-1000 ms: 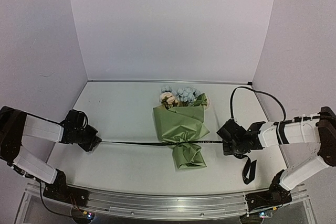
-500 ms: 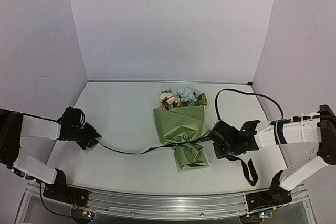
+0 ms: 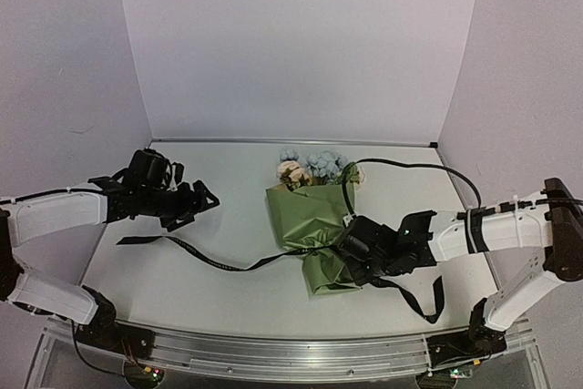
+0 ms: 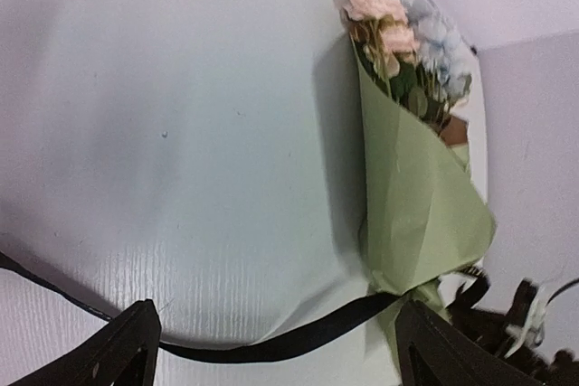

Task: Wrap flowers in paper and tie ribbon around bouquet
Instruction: Tie the ribbon around the folded bouquet, then cross the half-tied ribbon over the folded bouquet.

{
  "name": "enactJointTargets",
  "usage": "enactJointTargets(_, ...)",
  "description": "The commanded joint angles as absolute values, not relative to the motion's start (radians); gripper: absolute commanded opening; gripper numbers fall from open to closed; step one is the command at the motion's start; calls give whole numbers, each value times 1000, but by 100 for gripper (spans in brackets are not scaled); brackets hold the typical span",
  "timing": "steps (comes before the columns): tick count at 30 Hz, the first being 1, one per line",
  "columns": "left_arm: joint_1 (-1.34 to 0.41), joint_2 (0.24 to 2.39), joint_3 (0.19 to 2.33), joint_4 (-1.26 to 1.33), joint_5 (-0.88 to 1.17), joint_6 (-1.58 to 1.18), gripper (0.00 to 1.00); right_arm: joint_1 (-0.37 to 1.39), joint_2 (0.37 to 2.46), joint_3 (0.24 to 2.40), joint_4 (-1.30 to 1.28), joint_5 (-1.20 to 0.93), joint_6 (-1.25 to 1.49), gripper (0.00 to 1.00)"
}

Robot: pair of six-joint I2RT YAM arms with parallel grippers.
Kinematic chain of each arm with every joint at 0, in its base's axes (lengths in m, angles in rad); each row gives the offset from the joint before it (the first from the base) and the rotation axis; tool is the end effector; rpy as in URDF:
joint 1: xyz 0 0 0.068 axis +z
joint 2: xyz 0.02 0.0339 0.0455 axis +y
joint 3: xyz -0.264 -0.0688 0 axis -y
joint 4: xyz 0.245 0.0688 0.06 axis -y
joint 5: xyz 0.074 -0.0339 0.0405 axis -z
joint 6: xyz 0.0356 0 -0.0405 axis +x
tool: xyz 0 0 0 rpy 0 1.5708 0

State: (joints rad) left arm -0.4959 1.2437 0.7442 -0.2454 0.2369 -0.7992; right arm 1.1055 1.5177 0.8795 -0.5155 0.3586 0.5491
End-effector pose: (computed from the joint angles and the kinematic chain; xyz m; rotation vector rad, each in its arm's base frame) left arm 0.2237 -0.1305 0.2252 -0.2461 2.4642 -0.8884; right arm 0.1377 0.2464 0.1812 -0.6179 2.5266 0.0860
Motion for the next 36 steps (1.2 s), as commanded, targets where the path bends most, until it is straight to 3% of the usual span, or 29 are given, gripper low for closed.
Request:
enactJointTargets(1,-706,1328,835,-301,216,-556,92,1086,1497,907,-586,394,532,0)
enactJointTargets(9,-915,1617,989,-315,161,-341,87,1009,1449,868,-600,334,517,0)
enactJointTargets(14,-936,1696,1027,-354,116,-296,84,969,1437,855,-600,290,505,0)
enactJointTargets(23,-954,1757,1013,-379,102,-273,69,927,1445,830,-600,272,499,0)
enactJointTargets(27,-956,1758,993,-382,52,-289,52,910,1458,823,-594,260,491,0)
enactJointTargets(30,-955,1753,977,-393,-30,-332,18,909,1505,836,-579,216,482,0)
enactJointTargets(32,-952,1736,962,-392,-84,-363,3,911,1541,844,-562,179,486,0)
enactJointTargets(36,-921,1662,918,-374,-109,-418,0,944,1594,862,-531,147,513,0)
